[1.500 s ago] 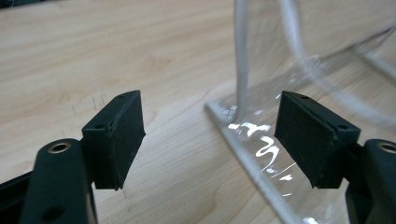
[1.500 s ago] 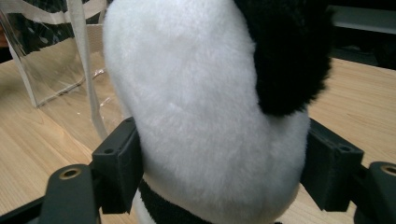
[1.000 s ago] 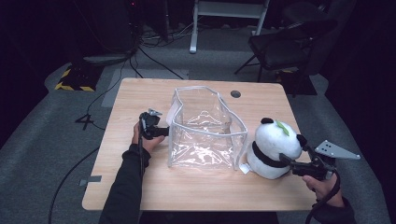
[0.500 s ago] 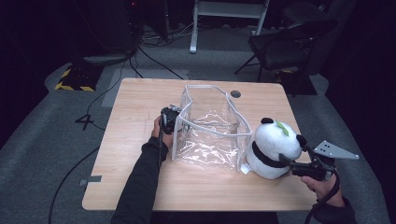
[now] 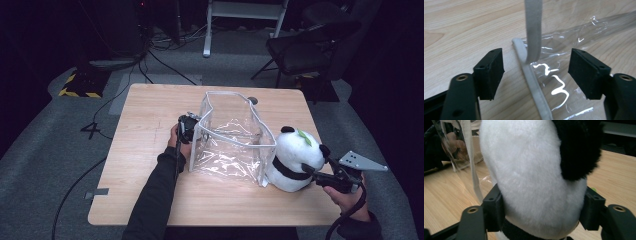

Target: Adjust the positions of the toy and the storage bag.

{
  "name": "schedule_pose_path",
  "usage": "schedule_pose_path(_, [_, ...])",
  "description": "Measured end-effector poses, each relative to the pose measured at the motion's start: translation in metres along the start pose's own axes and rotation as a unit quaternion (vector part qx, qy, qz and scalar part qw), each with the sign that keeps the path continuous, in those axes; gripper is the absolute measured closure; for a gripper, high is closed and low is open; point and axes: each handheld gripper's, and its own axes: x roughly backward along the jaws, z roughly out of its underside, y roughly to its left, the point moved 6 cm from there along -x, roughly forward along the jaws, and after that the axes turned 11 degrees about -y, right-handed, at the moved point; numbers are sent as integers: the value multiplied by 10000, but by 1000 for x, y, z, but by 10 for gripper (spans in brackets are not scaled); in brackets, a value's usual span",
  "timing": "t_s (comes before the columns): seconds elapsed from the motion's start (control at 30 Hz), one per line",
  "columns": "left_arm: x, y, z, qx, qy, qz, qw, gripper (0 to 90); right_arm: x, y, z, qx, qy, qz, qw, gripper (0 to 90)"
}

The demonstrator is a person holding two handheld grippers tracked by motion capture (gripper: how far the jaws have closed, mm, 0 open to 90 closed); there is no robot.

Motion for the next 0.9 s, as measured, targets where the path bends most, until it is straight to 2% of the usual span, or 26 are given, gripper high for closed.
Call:
schedule_pose_path(0.03, [6, 4, 0, -16, -44, -168, 9998, 283, 1, 0, 0, 15, -6, -66, 10000, 397])
schedule_pose_path(0.13, [22, 13, -1, -36, -167, -256, 9995, 265, 2, 2, 0, 125, -4, -170, 9998, 429])
schedule_pose_path(0.2, [35, 17, 0, -36, -205, -178, 9996, 247, 2, 3, 0, 157, -1, -171, 9997, 444])
schedule_pose_path(0.4, [70, 23, 14, -297, -231, -130, 9992, 202, 2, 2, 0, 99, -25, -167, 9998, 438])
schedule_pose_path(0.47, [78, 25, 22, -350, -212, -129, 9991, 198, 1, 1, 0, 77, -29, -184, 9998, 423])
schedule_pose_path(0.53, [83, 27, 31, -389, -80, -55, 9992, 182, 1, 1, 1, 54, -34, -213, 9998, 401])
schedule_pose_path(0.63, [93, 28, 44, -531, -28, -132, 9985, 180, 0, 1, 1, 19, -50, -217, 9998, 388])
schedule_pose_path(0.7, [102, 28, 56, -703, 89, -175, 9973, 180, 0, 1, 1, 35, -29, -220, 9997, 396])
schedule_pose_path(0.73, [106, 26, 62, -775, 118, -123, 9968, 181, 1, 2, 1, 79, -21, -244, 9997, 401])
schedule_pose_path(0.77, [111, 25, 70, -933, 187, -129, 9954, 186, 1, 3, 1, 113, -24, -263, 9996, 406])
schedule_pose_path(0.83, [118, 24, 80, -1039, 239, -223, 9940, 181, 1, 2, 1, 114, -32, -268, 9996, 422])
schedule_pose_path(0.9, [127, 22, 88, -1054, 259, -81, 9941, 183, 1, 0, 2, 80, -57, -253, 9996, 435])
